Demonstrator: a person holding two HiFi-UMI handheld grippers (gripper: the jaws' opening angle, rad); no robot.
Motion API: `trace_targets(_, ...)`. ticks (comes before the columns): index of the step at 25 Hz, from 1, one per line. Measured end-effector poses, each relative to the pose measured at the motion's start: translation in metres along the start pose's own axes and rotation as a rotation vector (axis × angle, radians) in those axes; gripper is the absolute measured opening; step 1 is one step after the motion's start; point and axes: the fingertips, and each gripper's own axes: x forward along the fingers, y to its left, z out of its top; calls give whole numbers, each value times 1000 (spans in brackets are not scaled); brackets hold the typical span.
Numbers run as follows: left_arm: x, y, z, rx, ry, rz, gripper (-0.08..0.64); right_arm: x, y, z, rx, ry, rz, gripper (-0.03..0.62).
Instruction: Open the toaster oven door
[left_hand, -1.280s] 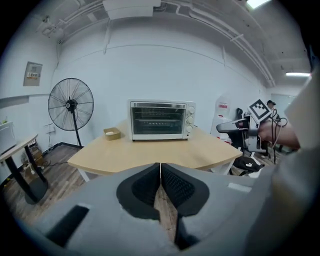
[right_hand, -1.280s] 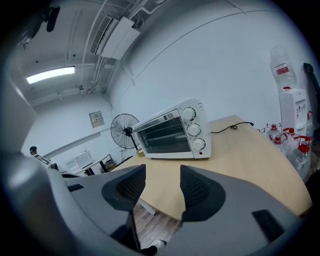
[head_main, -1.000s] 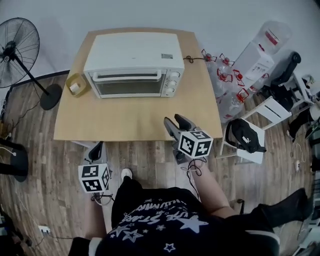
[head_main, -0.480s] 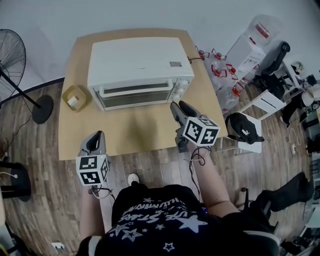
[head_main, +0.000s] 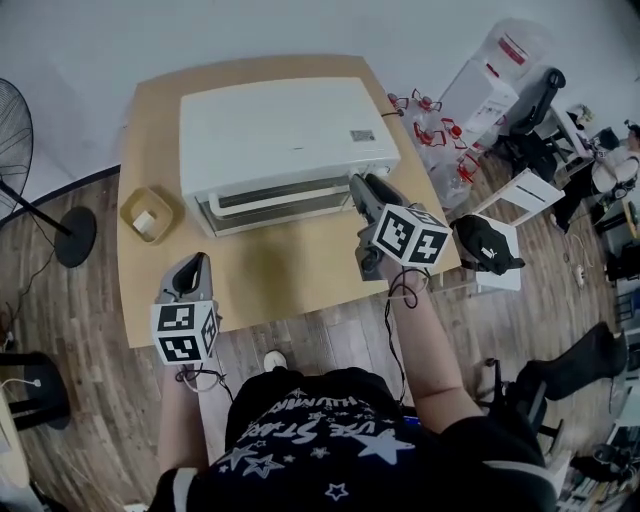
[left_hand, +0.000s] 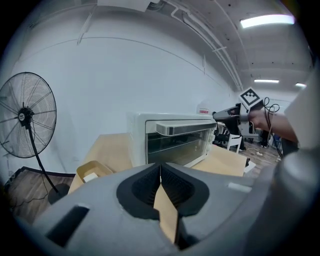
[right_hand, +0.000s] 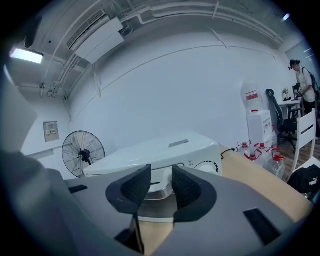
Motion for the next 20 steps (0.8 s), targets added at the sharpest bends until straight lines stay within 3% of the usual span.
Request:
trace_targets(9,19,6,-6,-7,28,-72,21,22,-4,-7,-23,78,-63,100)
trace_targets(20,4,-18,-23,-15,61,-55,21,6,-3,-16,-49,118,-42,100)
